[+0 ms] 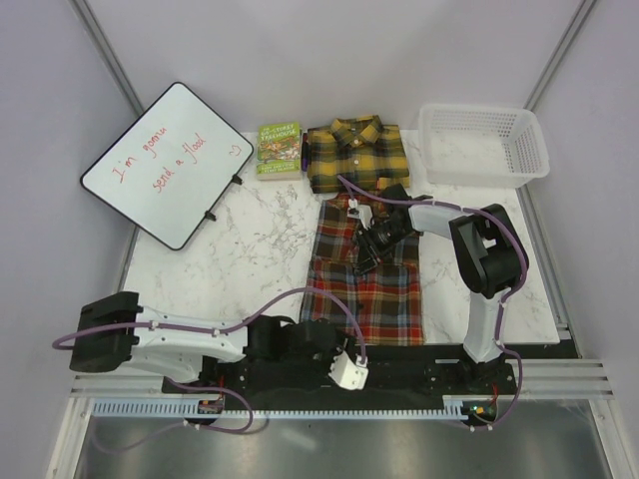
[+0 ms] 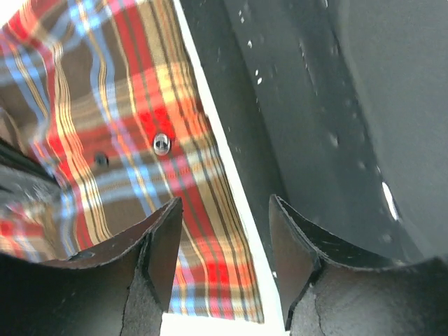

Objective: Fold and stack the long sleeve shirts
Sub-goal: Fold the shirt

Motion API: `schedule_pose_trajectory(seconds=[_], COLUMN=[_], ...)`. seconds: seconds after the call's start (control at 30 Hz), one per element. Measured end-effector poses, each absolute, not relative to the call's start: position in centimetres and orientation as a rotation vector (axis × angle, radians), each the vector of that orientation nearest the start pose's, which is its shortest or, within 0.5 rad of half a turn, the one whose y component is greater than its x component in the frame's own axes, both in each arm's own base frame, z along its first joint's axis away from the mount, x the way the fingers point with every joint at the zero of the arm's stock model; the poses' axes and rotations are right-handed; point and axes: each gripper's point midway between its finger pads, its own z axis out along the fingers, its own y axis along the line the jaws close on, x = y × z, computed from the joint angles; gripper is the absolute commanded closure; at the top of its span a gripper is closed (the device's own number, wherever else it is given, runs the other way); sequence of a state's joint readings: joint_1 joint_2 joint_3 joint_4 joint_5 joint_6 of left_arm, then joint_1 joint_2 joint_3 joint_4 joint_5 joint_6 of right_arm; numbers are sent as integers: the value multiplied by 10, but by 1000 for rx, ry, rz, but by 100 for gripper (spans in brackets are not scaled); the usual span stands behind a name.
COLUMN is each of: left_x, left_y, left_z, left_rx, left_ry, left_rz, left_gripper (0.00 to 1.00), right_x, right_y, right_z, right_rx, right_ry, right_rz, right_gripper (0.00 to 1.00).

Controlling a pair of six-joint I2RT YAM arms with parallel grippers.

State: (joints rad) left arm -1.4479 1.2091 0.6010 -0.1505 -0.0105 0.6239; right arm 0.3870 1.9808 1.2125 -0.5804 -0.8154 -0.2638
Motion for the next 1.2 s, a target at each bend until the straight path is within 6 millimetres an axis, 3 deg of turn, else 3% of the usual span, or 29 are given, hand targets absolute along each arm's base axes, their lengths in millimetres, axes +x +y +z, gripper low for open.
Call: schedule_pose_trajectory(seconds=[0.17,0.4,0.6,0.7,0.83,0.97,1.03,1.2], left_x=[71,83,77,80,83,79,73,54], left_y=[-329,-347,-339,-340,-342,-340,-341,-346], left_z=[63,52,24,22,23,29,39,73], left_rx=[2046,2021,2080,2070,2058,2079,2099,2105], left_ry=[1128,1048,1000,984,966,957,960,993], left_rz=[-281,-159,-89,-58,-34,-25,-35,-142], left_gripper=[28,32,35,41,63,75,82,86], right_x=[274,271,270,269,268,264,258,226], right_y=[246,249,250,251,251,255,258,265], right_z=[22,22,22,22,22,22,22,25], right_rx=[-997,-1001,-1004,-1006,-1008,-1023,-1037,-1118], right_ry=[2534,2517,2511,2508,2505,2505,2506,2513], right_rz=[1229,1254,1267,1271,1279,1288,1298,1312], right_gripper=[70,70,70,70,70,70,69,62])
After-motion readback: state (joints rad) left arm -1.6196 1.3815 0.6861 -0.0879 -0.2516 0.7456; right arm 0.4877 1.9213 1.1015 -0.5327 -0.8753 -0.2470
